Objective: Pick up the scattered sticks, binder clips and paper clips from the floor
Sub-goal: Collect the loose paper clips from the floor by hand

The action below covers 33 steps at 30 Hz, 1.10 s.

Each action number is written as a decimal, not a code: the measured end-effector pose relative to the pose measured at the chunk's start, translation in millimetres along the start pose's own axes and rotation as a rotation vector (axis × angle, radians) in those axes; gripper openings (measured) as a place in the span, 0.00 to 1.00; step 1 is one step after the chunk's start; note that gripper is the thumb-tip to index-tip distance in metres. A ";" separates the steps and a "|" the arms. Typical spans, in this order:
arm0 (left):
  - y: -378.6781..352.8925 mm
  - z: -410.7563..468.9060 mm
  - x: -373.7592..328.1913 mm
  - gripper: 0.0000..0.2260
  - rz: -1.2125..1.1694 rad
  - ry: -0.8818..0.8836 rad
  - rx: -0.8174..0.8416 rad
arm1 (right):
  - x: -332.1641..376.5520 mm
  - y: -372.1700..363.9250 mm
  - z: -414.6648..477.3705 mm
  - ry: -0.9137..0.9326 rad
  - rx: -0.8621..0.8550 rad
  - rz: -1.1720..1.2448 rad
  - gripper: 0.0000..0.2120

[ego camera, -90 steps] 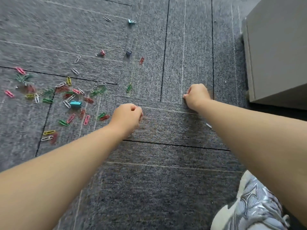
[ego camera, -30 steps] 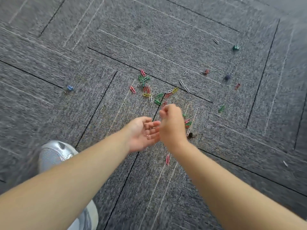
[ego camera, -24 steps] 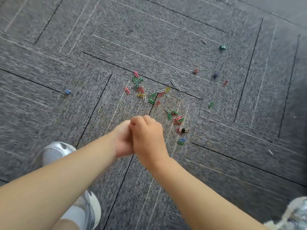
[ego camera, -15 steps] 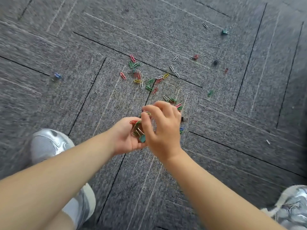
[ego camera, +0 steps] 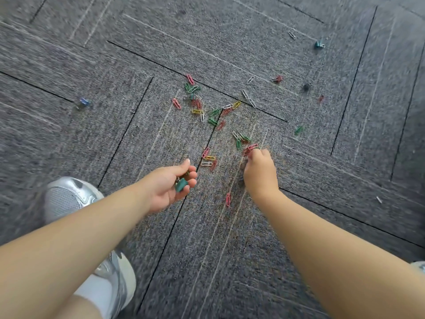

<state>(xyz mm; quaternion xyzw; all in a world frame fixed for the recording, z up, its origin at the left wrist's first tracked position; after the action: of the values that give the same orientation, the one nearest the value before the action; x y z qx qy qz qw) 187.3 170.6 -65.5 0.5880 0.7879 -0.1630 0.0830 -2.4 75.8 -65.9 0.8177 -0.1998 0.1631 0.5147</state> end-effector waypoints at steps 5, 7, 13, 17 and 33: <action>-13.0 -5.8 -2.7 0.12 -0.091 -0.002 0.094 | -7.2 10.1 -3.8 -0.127 -0.091 0.182 0.11; -17.6 -6.7 -2.1 0.13 -0.090 0.015 0.101 | 5.0 12.0 -10.7 -0.150 -0.105 0.397 0.10; -36.4 -7.5 -0.6 0.12 -0.124 0.066 0.117 | 80.3 -2.2 -73.0 0.339 0.034 0.468 0.06; -40.4 -3.6 2.7 0.14 -0.169 0.103 0.192 | 80.5 -11.3 -92.3 0.489 -0.124 0.447 0.07; -0.7 8.6 13.4 0.11 -0.034 0.135 0.055 | -18.5 -52.1 -88.2 0.135 0.043 -0.047 0.29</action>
<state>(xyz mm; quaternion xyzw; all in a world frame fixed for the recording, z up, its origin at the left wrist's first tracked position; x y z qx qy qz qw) 182.2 179.5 -77.7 0.5863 0.7967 -0.1461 0.0107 1.9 179.1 -78.4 0.8201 -0.1420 0.2098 0.5130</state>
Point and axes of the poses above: each hand's wrist, its own z-axis towards the middle knuckle, its own y-axis out of the back of the hand, x = y × z, the point moved 4 cm from there along z, towards the middle knuckle, and after that the axes turned 13 degrees about z, right-handed, at the moved point
